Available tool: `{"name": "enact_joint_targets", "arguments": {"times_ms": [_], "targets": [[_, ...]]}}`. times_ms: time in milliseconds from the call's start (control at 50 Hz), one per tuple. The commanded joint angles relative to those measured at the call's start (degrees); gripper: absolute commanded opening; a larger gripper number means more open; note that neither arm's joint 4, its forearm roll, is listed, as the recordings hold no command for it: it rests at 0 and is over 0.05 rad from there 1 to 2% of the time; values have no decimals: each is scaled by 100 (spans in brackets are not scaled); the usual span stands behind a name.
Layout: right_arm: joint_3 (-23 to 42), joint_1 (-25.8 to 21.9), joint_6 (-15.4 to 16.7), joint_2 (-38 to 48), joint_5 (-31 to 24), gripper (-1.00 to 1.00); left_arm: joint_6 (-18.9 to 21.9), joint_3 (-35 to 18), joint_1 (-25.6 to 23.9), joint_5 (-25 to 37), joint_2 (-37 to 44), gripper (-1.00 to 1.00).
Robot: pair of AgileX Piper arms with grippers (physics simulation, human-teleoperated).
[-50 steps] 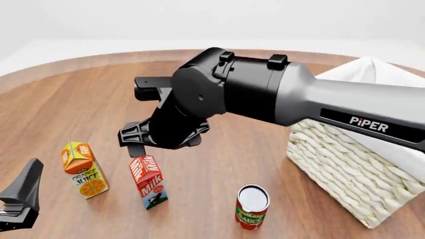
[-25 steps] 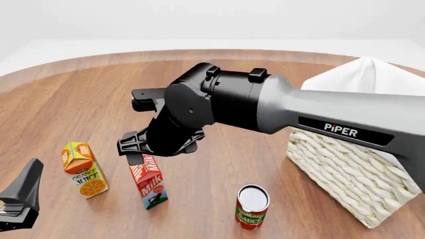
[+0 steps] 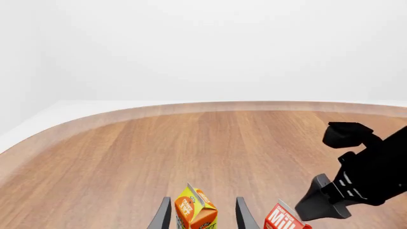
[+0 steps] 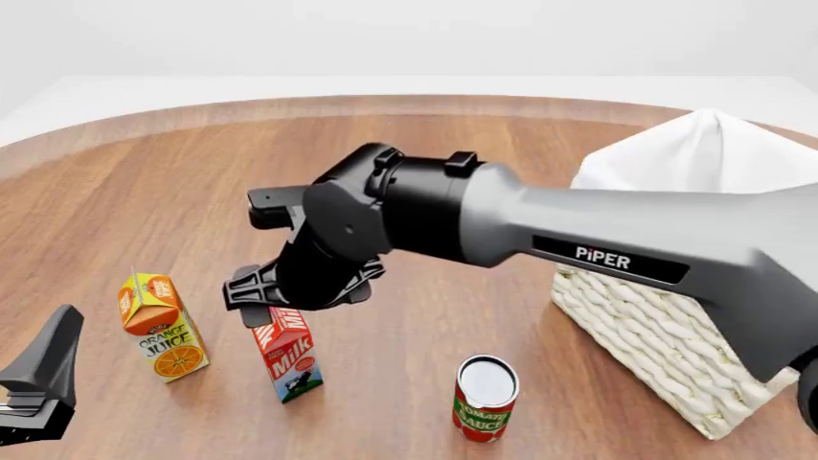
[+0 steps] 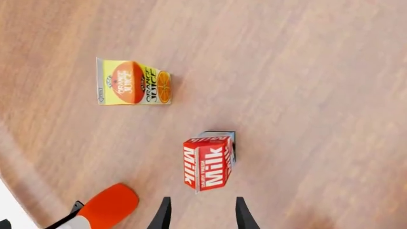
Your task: Pick the milk and place it in the basket.
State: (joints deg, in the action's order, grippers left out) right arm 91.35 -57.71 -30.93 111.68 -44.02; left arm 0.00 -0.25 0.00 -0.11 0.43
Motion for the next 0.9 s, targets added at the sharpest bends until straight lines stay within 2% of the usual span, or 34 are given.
{"name": "enact_joint_targets", "arguments": {"times_ms": [20, 900], "targets": [[67, 58, 50, 169, 48, 100, 0, 0, 0, 0, 0, 100], [332, 63, 110, 621, 210, 100, 0, 0, 0, 0, 0, 100]]}}
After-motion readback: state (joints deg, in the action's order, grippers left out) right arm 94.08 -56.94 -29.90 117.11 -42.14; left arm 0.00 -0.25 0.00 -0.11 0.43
